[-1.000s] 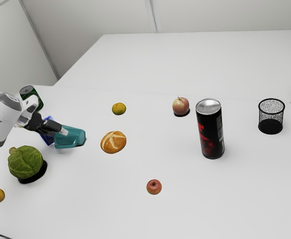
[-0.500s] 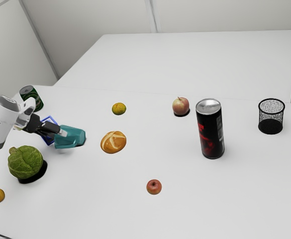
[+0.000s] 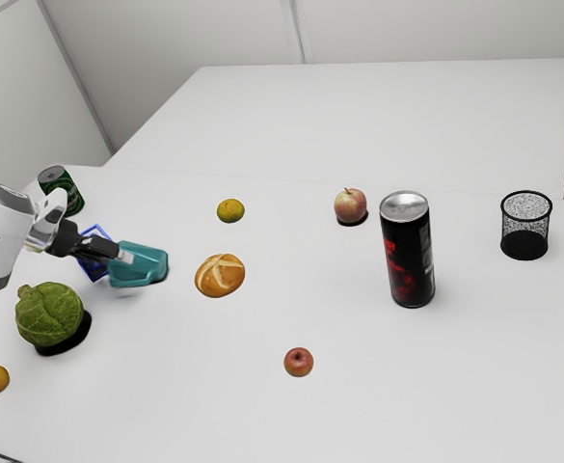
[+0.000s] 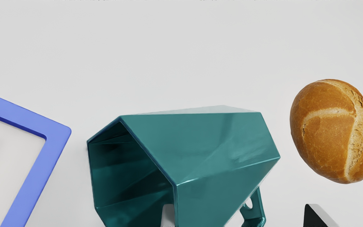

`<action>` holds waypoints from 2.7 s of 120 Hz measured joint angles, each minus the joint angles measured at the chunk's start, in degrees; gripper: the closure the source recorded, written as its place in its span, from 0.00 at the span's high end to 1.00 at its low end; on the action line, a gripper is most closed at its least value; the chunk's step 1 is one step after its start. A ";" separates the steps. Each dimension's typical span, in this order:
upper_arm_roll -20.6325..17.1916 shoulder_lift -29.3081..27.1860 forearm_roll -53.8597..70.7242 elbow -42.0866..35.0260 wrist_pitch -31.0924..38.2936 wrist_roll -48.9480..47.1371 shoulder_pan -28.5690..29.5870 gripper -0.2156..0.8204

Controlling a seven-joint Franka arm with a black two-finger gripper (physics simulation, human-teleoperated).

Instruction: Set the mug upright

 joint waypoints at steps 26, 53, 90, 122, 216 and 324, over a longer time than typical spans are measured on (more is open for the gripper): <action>-1.77 -0.43 -2.06 0.11 -0.63 1.18 0.15 0.46; -3.19 -0.56 -4.56 0.17 -1.05 2.22 0.16 0.39; -4.47 -0.17 -6.86 0.07 -0.89 3.22 -0.09 0.23; -4.67 -0.64 -6.80 0.06 -0.46 3.74 -0.20 0.08; -14.65 -18.15 36.74 -5.56 0.34 -17.78 -11.02 0.03; -22.10 -17.47 51.33 -11.57 8.64 -46.44 -14.20 0.03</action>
